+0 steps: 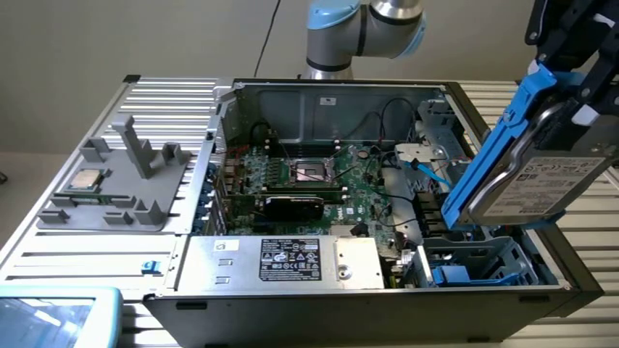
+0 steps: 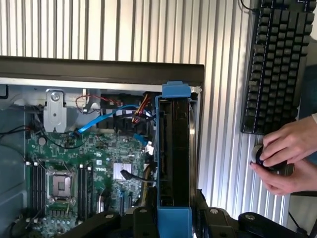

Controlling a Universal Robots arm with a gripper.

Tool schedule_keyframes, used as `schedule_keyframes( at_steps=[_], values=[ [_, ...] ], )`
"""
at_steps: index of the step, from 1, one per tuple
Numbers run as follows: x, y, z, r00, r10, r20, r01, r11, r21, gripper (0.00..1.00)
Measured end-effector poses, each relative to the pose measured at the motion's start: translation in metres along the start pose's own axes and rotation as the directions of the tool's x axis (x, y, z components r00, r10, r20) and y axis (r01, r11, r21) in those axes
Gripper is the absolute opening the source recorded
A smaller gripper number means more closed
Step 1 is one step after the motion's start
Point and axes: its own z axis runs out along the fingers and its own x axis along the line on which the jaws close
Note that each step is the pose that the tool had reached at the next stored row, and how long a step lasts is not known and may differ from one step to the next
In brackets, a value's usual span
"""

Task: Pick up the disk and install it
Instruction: 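Pick up the disk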

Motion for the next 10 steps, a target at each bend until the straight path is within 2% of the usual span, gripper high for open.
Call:
schedule_keyframes(
  at_steps=[10],
  values=[
    [-0.008,0.0052,0.0177,0.9996,-0.03,0.0021,0.03,0.9996,0.0004,0.37]
  ],
)
